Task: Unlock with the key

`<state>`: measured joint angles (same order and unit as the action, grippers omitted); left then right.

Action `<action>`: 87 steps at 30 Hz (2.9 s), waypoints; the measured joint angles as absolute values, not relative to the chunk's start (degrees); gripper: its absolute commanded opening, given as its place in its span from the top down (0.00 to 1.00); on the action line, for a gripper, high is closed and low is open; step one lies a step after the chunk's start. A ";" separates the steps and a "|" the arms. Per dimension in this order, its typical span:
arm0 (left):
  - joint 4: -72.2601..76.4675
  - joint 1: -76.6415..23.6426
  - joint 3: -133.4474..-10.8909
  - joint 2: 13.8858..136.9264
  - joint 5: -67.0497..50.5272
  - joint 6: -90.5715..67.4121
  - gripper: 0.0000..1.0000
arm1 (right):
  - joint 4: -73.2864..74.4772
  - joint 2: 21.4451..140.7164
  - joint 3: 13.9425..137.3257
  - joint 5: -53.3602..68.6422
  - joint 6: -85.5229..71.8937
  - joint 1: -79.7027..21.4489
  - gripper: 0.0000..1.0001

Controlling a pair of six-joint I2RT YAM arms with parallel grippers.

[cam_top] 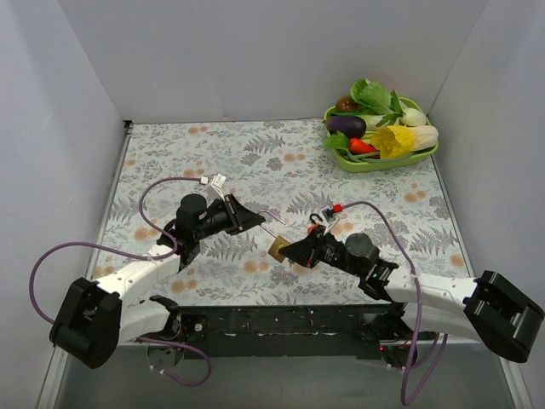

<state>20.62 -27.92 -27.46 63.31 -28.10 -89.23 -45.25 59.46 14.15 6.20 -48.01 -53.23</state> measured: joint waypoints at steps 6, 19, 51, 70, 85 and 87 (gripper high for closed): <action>15.99 -27.92 -27.46 66.61 -28.01 -86.28 1.00 | -48.36 64.47 12.19 5.15 -48.18 -54.33 0.99; 10.87 -27.88 -27.42 75.37 -26.00 -80.84 1.00 | -58.11 81.76 11.90 3.31 -49.19 -57.71 0.99; 5.82 -27.97 -36.71 90.87 -24.60 -67.81 1.00 | -47.97 86.52 17.41 -5.39 -47.51 -59.99 0.43; -4.86 -28.25 -55.72 104.92 -29.91 -56.75 1.00 | -29.45 56.40 16.93 -19.75 -31.51 -58.04 0.39; -19.94 -30.13 -74.74 115.79 -28.75 -48.82 0.77 | -20.01 45.67 16.93 -25.06 -28.23 -56.69 0.39; -20.29 -30.46 -74.98 115.79 -28.03 -48.45 0.60 | -19.35 45.67 16.93 -25.41 -28.25 -56.66 0.39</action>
